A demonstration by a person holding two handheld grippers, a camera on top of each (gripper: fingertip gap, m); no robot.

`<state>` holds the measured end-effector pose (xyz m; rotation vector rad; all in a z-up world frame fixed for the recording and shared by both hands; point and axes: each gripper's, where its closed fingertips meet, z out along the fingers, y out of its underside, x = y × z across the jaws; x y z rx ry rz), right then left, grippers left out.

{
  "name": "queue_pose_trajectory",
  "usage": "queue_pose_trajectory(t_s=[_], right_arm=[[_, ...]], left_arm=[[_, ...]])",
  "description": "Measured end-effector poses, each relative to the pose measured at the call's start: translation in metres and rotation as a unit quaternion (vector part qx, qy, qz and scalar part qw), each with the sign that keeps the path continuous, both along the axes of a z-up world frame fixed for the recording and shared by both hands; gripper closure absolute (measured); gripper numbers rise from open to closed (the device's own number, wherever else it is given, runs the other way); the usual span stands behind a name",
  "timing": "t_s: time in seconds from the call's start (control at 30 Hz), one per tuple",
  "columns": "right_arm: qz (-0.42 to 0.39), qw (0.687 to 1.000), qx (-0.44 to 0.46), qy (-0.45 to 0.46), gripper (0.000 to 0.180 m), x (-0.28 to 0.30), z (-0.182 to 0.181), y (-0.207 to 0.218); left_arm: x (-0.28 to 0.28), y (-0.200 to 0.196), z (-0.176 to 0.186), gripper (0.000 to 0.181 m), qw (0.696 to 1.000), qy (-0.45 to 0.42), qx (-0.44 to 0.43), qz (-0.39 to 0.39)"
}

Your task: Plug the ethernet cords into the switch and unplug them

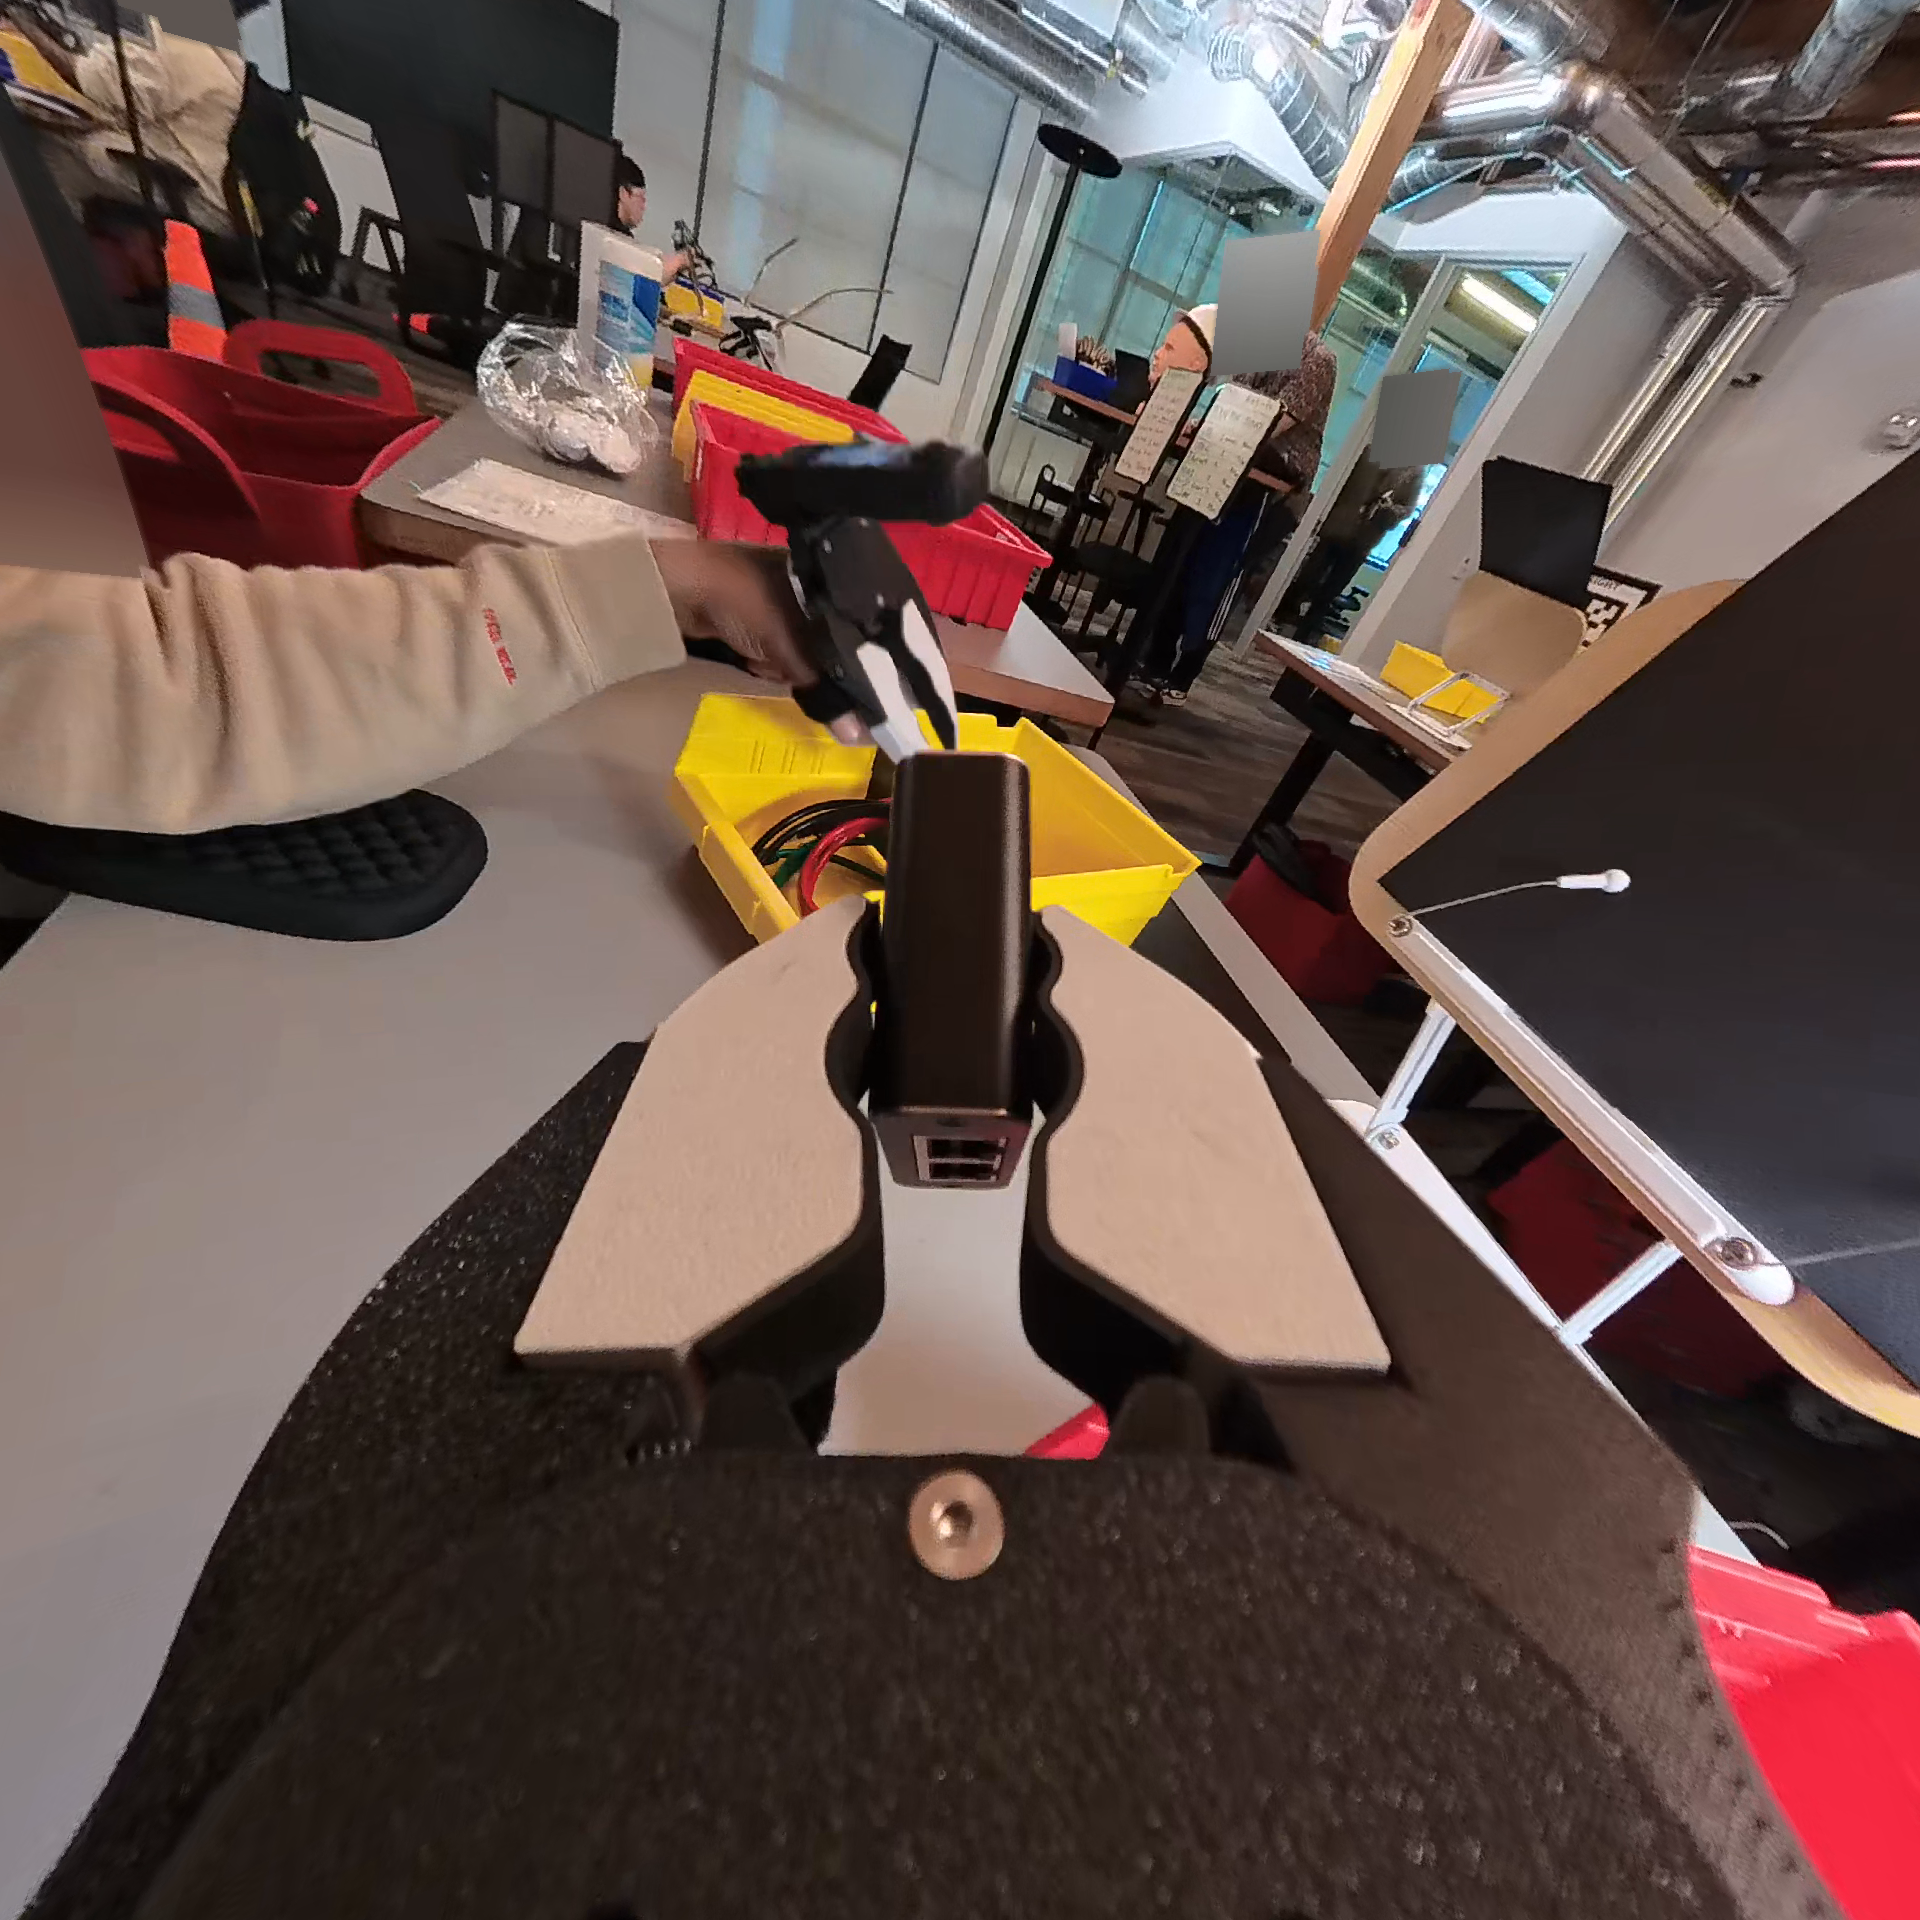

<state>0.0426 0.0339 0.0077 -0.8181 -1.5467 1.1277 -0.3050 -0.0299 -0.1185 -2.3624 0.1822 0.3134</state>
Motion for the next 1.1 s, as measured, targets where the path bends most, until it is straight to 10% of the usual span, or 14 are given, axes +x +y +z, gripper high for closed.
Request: queue_pose_trajectory(t_s=[0.03,0.3,1.1], right_arm=[[0.001,1.0,-0.002,0.001,0.154,0.0,0.001,0.0],[-0.002,1.0,-0.004,0.006,0.154,0.003,0.004,0.002],[-0.006,1.0,-0.007,0.003,0.154,0.003,0.003,0.003]], left_arm=[[-0.002,0.004,-0.005,0.148,1.0,0.015,-0.001,-0.004],[-0.017,0.02,-0.01,0.169,0.994,0.108,0.007,0.0],[0.003,-0.026,0.18,0.17,0.88,0.358,0.301,0.081]])
